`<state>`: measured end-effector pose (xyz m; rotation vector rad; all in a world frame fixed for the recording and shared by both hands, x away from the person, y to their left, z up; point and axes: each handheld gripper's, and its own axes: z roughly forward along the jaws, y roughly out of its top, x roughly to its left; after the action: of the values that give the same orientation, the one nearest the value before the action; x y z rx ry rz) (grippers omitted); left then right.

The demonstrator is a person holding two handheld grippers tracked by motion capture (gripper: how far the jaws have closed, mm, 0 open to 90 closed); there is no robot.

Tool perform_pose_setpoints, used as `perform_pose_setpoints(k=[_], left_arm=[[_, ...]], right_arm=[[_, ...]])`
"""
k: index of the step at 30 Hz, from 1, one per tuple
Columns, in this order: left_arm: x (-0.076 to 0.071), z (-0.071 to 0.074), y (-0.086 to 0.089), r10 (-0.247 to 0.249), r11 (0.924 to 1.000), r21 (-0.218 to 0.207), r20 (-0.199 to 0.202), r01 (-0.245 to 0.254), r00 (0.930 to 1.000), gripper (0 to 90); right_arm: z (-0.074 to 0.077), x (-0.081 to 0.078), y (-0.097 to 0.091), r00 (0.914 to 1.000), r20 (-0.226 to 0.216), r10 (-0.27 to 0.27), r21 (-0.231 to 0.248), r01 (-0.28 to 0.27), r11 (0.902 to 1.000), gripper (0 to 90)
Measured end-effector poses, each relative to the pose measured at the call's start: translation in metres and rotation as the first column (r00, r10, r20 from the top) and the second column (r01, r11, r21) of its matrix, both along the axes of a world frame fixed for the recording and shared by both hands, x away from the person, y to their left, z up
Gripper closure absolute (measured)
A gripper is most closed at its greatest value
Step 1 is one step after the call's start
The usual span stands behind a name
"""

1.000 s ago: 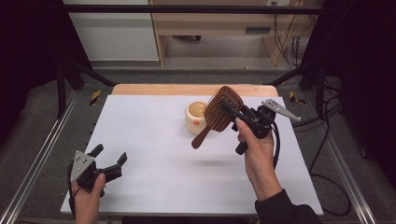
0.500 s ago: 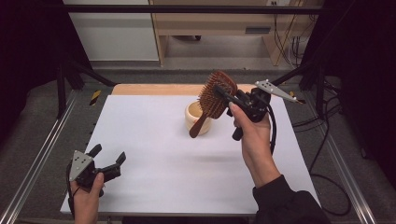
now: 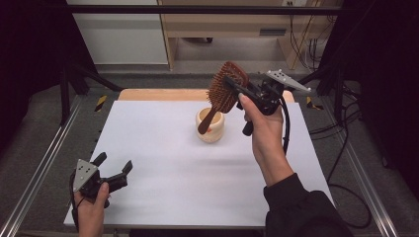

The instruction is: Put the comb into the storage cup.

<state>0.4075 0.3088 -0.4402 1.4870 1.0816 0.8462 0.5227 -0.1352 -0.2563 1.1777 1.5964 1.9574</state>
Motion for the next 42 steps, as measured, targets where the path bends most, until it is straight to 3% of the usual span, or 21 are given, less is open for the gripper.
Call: perform_pose_setpoints(k=[21,42], left_arm=[[0.001,-0.001,0.003,0.010,1.0000,0.000,0.005,-0.010,0.9999,4.0],[0.002,-0.001,0.005,0.005,1.0000,-0.002,0.009,-0.005,1.0000,3.3]], right_arm=[[0.019,0.040,0.011,0.9981,0.011,-0.060,0.006,0.060,0.9982,52.2],[0.013,0.061,0.018,0.9937,0.018,-0.111,-0.053,0.112,0.9923,52.1]])
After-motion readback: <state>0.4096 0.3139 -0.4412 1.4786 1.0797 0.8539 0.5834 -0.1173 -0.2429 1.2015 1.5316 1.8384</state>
